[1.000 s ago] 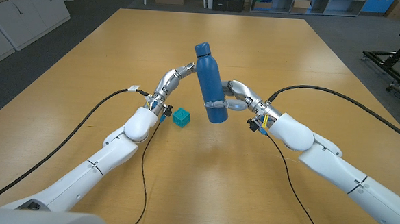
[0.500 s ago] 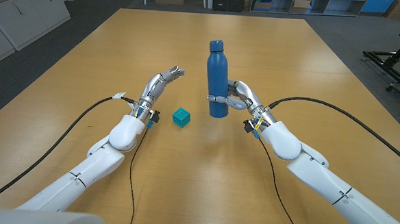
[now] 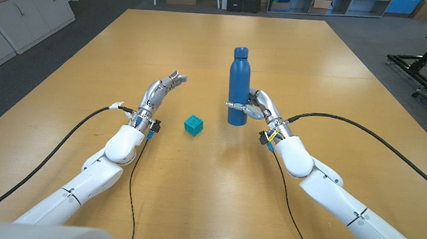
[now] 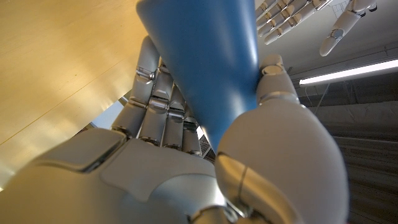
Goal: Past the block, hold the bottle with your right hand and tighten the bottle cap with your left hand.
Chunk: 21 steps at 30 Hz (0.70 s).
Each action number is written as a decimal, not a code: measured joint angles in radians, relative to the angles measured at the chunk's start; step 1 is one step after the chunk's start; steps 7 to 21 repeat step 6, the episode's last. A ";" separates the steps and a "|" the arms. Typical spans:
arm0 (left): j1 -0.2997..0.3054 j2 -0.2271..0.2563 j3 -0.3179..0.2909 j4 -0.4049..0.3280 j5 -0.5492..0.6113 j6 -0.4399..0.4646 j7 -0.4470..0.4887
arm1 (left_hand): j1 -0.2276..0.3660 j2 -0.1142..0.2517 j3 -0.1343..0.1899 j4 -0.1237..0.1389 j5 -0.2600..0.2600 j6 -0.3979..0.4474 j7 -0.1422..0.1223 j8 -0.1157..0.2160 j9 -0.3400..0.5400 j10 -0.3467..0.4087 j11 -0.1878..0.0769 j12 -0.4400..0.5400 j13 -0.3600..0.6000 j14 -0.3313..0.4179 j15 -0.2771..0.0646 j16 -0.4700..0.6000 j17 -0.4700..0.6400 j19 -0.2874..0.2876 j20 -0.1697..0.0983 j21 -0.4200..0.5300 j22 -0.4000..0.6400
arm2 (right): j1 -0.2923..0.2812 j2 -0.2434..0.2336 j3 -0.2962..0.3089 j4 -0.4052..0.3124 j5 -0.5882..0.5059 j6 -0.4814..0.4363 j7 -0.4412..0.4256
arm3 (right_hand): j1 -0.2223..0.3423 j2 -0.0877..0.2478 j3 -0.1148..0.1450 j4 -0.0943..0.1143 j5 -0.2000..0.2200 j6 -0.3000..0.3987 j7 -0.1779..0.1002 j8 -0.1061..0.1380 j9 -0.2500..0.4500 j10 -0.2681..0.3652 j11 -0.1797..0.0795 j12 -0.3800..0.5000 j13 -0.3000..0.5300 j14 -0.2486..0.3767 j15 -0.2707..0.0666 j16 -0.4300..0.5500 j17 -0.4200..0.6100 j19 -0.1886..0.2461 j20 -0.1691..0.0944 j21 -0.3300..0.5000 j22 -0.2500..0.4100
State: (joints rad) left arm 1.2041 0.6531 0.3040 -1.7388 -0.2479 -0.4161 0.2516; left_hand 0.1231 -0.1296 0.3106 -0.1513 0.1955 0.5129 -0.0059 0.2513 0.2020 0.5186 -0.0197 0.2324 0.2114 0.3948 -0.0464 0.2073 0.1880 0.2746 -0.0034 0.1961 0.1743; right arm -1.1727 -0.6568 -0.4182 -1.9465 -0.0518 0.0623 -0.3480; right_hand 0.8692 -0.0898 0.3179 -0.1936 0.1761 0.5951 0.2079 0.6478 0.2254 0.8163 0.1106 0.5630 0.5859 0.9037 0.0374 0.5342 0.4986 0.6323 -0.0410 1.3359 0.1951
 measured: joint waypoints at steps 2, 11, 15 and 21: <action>0.001 -0.006 -0.002 0.000 0.002 0.003 0.006 | 0.001 0.001 0.004 0.004 0.000 0.000 0.000 0.000 0.000 0.000 0.000 0.000 0.000 0.000 0.000 0.000 0.000 0.005 0.005 0.000 0.000 | 0.007 -0.001 0.002 0.012 0.008 0.009 0.004 | 0.001 -0.001 0.000 0.000 0.000 0.000 0.000 0.000 0.000 0.000 0.000 0.000 -0.002 0.000 0.000 0.000 0.000 0.000 0.000 0.000 0.000; 0.000 -0.018 -0.002 0.001 0.008 0.012 0.022 | 0.004 0.004 0.003 0.004 0.000 0.000 0.000 -0.004 0.000 0.000 0.000 0.000 0.000 0.000 0.000 0.000 0.000 0.002 0.009 0.000 0.000 | 0.029 -0.005 0.006 0.053 0.025 0.029 0.017 | 0.003 -0.003 0.000 0.000 0.000 0.000 0.000 0.000 0.000 0.000 0.000 0.000 -0.002 0.000 0.000 0.000 0.000 -0.005 -0.002 0.000 0.000; 0.000 -0.018 -0.002 0.001 0.008 0.012 0.022 | 0.004 0.004 0.003 0.004 0.000 0.000 0.000 -0.004 0.000 0.000 0.000 0.000 0.000 0.000 0.000 0.000 0.000 0.002 0.009 0.000 0.000 | 0.029 -0.005 0.006 0.053 0.025 0.029 0.017 | 0.003 -0.003 0.000 0.000 0.000 0.000 0.000 0.000 0.000 0.000 0.000 0.000 -0.002 0.000 0.000 0.000 0.000 -0.005 -0.002 0.000 0.000; 0.000 -0.018 -0.002 0.001 0.008 0.012 0.022 | 0.004 0.004 0.003 0.004 0.000 0.000 0.000 -0.004 0.000 0.000 0.000 0.000 0.000 0.000 0.000 0.000 0.000 0.002 0.009 0.000 0.000 | 0.029 -0.005 0.006 0.053 0.025 0.029 0.017 | 0.003 -0.003 0.000 0.000 0.000 0.000 0.000 0.000 0.000 0.000 0.000 0.000 -0.002 0.000 0.000 0.000 0.000 -0.005 -0.002 0.000 0.000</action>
